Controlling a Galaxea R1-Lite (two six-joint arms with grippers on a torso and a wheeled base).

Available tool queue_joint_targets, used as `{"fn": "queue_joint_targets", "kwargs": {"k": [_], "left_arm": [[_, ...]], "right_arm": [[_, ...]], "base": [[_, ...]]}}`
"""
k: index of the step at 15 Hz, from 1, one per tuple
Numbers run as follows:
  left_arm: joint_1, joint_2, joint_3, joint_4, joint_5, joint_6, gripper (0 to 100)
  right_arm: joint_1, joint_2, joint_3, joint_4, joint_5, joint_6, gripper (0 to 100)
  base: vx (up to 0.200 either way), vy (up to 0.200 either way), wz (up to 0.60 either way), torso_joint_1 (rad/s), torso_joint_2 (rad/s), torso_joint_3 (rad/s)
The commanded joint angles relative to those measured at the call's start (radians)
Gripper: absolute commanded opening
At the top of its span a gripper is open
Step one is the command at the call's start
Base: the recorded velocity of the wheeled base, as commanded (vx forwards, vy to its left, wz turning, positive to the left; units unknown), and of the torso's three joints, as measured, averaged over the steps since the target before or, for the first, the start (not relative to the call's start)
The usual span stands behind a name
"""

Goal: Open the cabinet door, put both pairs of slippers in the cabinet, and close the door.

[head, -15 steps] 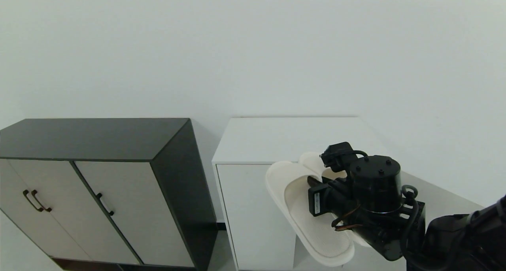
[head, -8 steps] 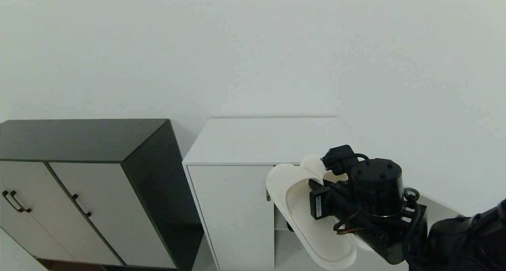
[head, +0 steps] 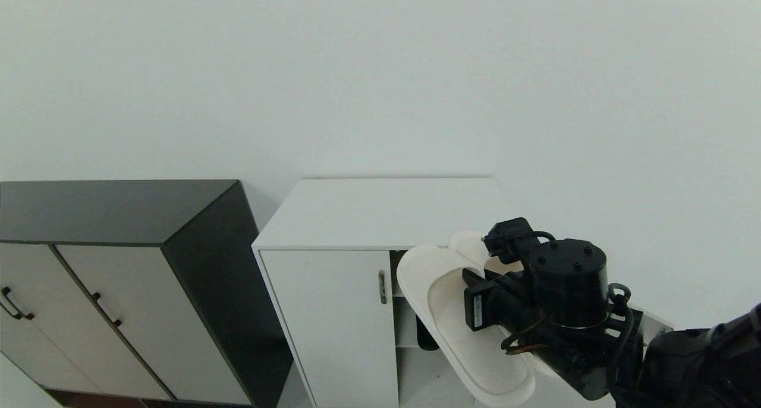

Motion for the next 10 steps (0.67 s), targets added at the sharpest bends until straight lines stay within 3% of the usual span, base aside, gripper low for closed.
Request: {"fn": "queue_joint_targets", "kwargs": {"k": [1,10], "left_arm": [[0.0,0.001,0.0,0.0,0.0,0.0,0],[0.0,0.001,0.0,0.0,0.0,0.0,0]], "right_arm": [[0.003,0.003,0.004,0.001,0.0,0.001,0],[0.029,-0.017,0.046,-0.01,0.003,0.002,0]], "base": [[0.0,0.0,0.0,0.0,0.0,0.0],[0.0,0.0,0.0,0.0,0.0,0.0]]}}
